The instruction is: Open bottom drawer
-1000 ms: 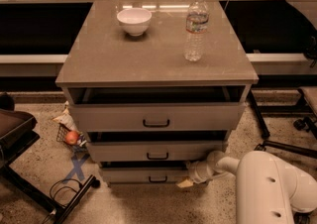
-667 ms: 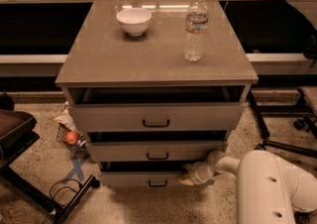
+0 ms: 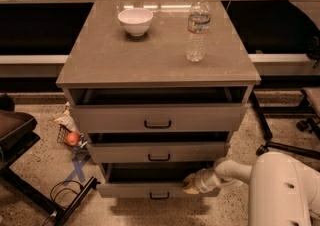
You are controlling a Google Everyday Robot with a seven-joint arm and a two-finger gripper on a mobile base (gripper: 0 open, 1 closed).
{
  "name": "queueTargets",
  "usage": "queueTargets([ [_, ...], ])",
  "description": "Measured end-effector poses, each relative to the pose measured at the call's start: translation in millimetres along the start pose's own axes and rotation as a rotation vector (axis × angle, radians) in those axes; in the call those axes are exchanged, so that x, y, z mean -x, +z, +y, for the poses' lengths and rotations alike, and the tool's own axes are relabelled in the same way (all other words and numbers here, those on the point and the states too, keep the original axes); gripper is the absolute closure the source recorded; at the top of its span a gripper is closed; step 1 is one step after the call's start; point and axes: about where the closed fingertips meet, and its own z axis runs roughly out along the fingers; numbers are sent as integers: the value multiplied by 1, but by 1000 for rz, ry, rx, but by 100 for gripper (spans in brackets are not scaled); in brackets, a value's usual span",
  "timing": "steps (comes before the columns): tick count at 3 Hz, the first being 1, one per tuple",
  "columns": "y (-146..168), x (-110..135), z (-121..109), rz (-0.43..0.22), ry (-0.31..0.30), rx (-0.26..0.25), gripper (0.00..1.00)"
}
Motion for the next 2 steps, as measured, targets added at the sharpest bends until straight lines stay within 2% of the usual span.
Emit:
queueTargets([
  [1, 0, 0, 0, 0, 0, 0, 100],
  [2, -7, -21, 25, 41, 56, 4, 100],
])
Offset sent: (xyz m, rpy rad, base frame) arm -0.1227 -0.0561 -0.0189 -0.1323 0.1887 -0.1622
